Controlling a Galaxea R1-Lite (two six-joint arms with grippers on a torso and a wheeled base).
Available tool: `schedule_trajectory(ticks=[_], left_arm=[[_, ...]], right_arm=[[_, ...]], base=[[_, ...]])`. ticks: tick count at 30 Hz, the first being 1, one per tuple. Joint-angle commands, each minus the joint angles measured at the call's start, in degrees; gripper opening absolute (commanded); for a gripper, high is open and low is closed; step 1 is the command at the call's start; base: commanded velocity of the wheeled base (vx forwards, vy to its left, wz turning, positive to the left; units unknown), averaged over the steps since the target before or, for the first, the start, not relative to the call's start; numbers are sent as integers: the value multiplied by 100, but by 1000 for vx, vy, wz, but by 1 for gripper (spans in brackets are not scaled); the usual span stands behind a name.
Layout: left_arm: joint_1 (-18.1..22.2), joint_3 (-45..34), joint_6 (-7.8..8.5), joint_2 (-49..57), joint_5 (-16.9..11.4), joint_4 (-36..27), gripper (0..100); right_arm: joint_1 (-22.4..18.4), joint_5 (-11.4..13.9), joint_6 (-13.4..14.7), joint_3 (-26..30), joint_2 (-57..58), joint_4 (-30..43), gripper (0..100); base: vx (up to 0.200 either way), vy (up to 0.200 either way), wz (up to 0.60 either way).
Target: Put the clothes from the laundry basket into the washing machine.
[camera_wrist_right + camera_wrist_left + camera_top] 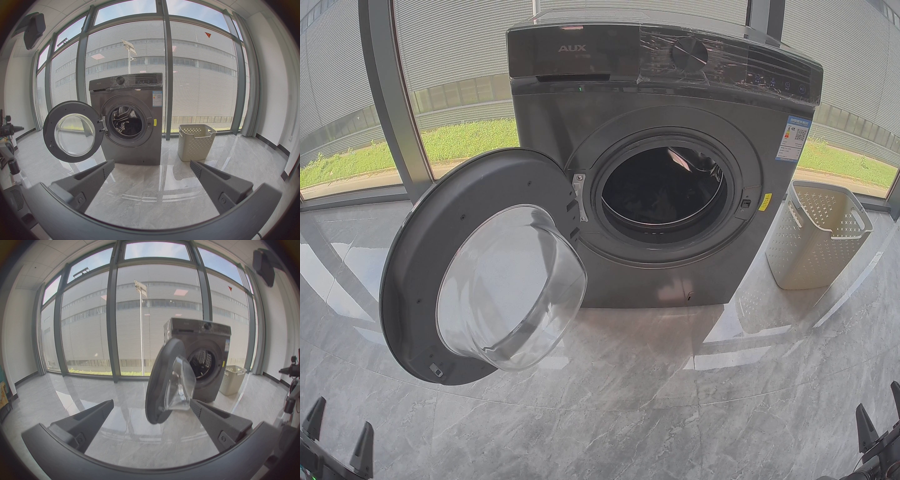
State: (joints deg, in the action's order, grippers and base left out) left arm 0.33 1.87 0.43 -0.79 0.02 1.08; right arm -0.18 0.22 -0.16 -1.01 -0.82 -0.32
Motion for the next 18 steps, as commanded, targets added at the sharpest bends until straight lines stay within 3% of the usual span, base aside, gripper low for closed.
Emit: schedule_trajectory(ticks=[1,7,18], left_arm=[[-50,1536,-280,-659,-55,-91,100],[-534,1615,-245,-2250,-82,-188,100],[-692,1686,-218,-4456,-125,1491,100]], right_arm=[[1,4,-2,101,82,-3,100],[1,4,-2,101,82,-3,100],[1,4,-2,101,82,-3,100]], base=[[0,0,0],[0,0,0],[0,0,0]])
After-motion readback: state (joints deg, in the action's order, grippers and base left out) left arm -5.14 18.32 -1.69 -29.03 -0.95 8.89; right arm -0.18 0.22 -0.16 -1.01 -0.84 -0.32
